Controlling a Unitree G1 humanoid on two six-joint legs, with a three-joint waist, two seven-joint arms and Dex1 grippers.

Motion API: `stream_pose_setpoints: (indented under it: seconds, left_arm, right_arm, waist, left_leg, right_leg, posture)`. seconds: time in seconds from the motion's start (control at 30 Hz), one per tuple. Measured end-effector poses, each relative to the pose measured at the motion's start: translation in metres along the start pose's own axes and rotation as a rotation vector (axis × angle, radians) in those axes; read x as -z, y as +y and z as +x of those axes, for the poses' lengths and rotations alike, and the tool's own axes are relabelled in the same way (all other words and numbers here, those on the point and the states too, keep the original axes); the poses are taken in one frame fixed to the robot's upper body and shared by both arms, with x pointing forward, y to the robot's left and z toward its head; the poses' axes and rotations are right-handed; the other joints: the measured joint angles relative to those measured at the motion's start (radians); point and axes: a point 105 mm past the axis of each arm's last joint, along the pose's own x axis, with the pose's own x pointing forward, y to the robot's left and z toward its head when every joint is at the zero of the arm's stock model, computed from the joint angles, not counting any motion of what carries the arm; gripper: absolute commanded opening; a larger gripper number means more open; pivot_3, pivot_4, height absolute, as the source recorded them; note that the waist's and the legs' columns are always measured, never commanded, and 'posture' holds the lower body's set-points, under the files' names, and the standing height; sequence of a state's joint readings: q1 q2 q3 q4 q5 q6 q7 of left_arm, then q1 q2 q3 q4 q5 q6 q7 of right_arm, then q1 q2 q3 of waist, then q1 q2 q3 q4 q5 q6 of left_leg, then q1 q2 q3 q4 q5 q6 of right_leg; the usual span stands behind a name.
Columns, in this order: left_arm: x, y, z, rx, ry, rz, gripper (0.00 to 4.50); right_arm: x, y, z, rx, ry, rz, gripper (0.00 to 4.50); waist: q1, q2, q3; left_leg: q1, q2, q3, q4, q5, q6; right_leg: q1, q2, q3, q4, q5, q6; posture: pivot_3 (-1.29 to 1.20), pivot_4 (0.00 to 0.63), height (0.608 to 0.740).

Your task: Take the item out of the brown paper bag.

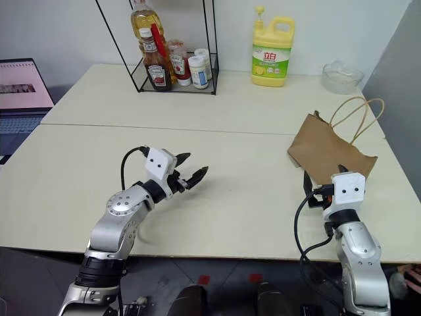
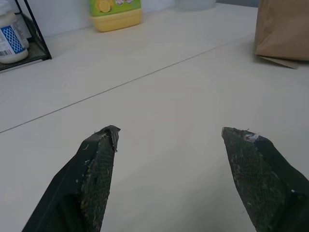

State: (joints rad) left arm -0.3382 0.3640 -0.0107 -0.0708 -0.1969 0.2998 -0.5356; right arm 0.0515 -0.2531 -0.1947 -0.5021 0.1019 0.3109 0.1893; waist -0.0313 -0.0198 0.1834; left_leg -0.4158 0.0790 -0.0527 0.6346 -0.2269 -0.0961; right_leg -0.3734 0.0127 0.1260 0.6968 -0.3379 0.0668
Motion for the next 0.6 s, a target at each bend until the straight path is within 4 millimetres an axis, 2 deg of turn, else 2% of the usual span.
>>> stream_pose_setpoints:
  seconds: [0.6]
  left_arm:
    - [-0.0006, 0.0001, -0.0002, 0.005, 0.003, -0.001, 3.64]
  right_arm:
    - [0.0005, 0.0009, 0.0001, 0.004, 0.001, 0.006, 4.5]
  waist:
    - [0.0, 0.0, 0.0]
  left_leg:
    - [0.0, 0.0, 0.0, 0.0, 0.0, 0.0]
  right_leg:
    - [0.0, 0.0, 0.0, 0.0, 0.0, 0.0]
  posture:
    - [0.0, 0.15, 0.74]
